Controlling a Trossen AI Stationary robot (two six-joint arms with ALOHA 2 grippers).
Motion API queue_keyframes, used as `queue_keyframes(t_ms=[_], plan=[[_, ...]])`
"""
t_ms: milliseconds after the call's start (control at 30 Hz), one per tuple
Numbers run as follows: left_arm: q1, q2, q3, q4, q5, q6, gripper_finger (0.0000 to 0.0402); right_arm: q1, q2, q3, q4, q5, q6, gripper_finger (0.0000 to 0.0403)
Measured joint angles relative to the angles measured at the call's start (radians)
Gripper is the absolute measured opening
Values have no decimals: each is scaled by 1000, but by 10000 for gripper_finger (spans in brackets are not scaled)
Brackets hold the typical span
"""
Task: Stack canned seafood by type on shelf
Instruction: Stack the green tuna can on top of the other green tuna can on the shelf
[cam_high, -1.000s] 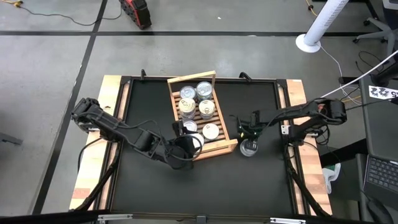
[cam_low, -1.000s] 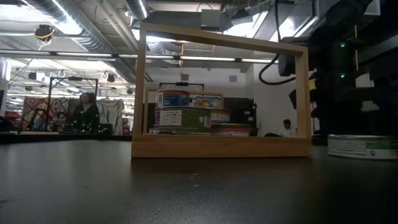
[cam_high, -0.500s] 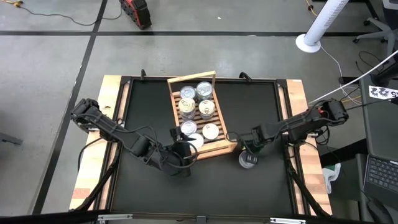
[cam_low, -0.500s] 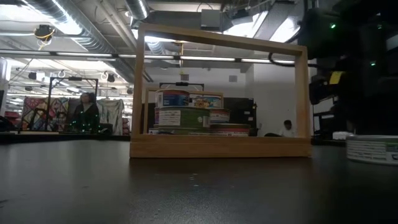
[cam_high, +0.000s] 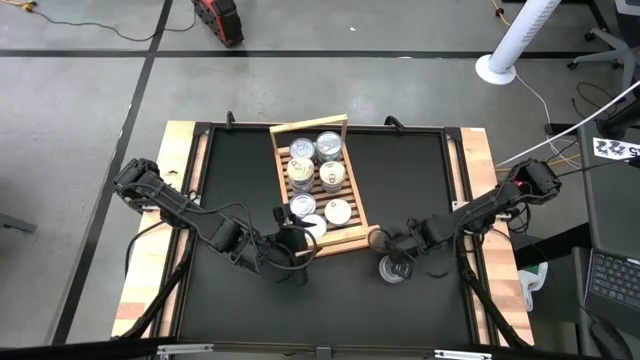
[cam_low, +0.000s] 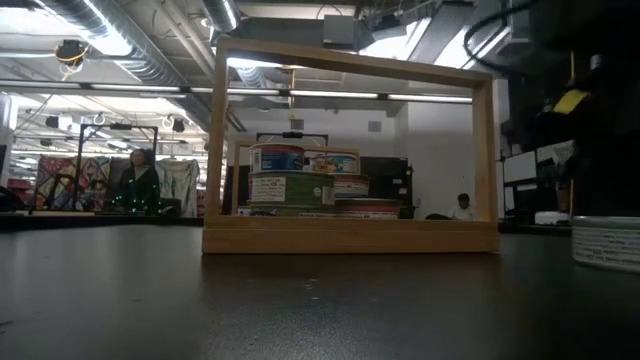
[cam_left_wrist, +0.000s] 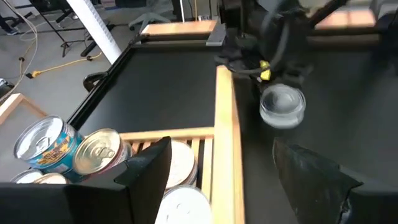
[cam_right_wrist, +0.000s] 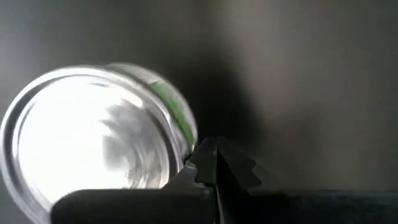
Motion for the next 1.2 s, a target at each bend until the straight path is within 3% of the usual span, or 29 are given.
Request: queue_keyframes(t_ms=[333, 733, 967, 1200], plan=[[-2, 149, 0, 324, 57, 197, 276, 145, 0, 0, 133, 51, 163, 5], [-34, 437, 1, 913, 87, 265, 272, 257, 0, 0, 133, 130, 278, 5], [-38, 562, 3, 1030, 99, 112, 207, 313, 0, 0, 99, 134, 307, 5], [-38, 675, 92, 1022, 173, 15, 107, 364, 0, 0, 81, 245, 408, 5]])
